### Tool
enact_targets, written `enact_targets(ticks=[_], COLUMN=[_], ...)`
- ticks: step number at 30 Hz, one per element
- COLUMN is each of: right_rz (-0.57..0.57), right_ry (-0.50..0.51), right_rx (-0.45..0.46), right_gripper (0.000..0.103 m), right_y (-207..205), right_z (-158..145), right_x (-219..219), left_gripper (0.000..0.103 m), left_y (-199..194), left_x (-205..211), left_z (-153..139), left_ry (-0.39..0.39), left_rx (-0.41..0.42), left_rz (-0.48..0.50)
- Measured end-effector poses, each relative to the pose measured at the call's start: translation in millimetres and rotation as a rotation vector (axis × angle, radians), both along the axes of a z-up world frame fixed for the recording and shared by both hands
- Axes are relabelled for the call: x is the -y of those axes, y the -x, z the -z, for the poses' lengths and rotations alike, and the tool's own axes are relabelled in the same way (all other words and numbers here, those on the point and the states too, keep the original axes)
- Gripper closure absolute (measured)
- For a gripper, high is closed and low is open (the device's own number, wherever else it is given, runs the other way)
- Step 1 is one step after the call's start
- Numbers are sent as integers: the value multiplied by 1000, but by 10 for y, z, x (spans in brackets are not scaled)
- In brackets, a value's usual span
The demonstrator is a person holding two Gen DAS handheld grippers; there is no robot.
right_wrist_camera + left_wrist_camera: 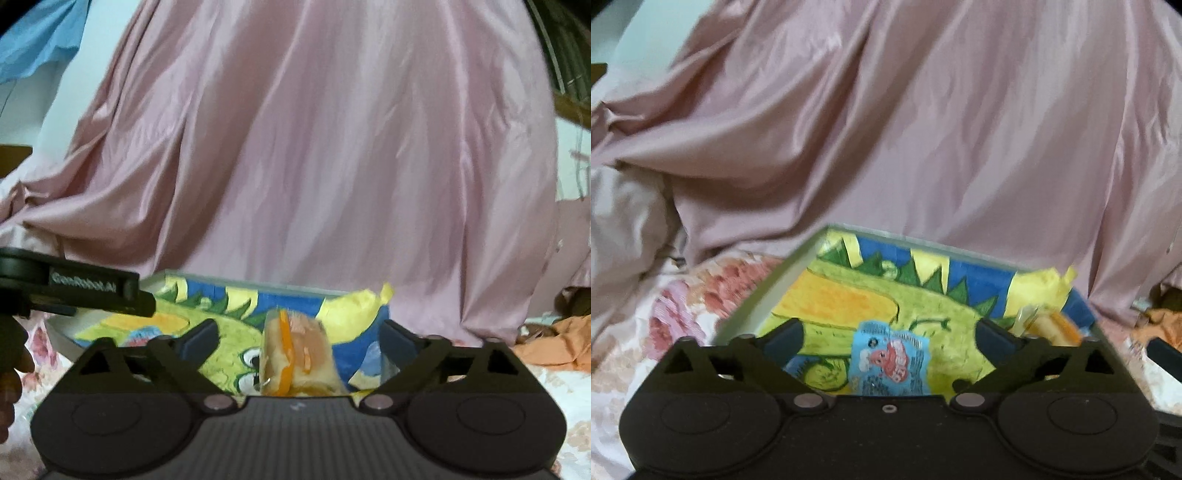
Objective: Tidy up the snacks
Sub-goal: 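Carry both snacks over the grey tray and open both tools to drop them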
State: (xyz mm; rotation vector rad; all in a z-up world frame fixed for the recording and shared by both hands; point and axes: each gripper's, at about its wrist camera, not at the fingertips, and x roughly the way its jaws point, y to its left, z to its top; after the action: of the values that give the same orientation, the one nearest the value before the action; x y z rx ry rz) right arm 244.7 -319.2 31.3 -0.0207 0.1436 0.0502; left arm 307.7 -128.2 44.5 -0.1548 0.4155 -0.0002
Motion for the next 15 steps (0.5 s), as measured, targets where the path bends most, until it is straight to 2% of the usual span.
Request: enact_targets(ticks=[7,15], right_rz=[30,39], right_ry=[-42,-76], right_rx=[68,66], right_gripper=[0,0], right_y=[384,950], right_z=[-149,-182], right_x=[13,-15], left_gripper=[1,1], left_y=[442,1057], left_x=[-68,-192], left_z=[-265,-351], left_ry=[-1,14], left_rx=[68,80], left_rz=[11,31])
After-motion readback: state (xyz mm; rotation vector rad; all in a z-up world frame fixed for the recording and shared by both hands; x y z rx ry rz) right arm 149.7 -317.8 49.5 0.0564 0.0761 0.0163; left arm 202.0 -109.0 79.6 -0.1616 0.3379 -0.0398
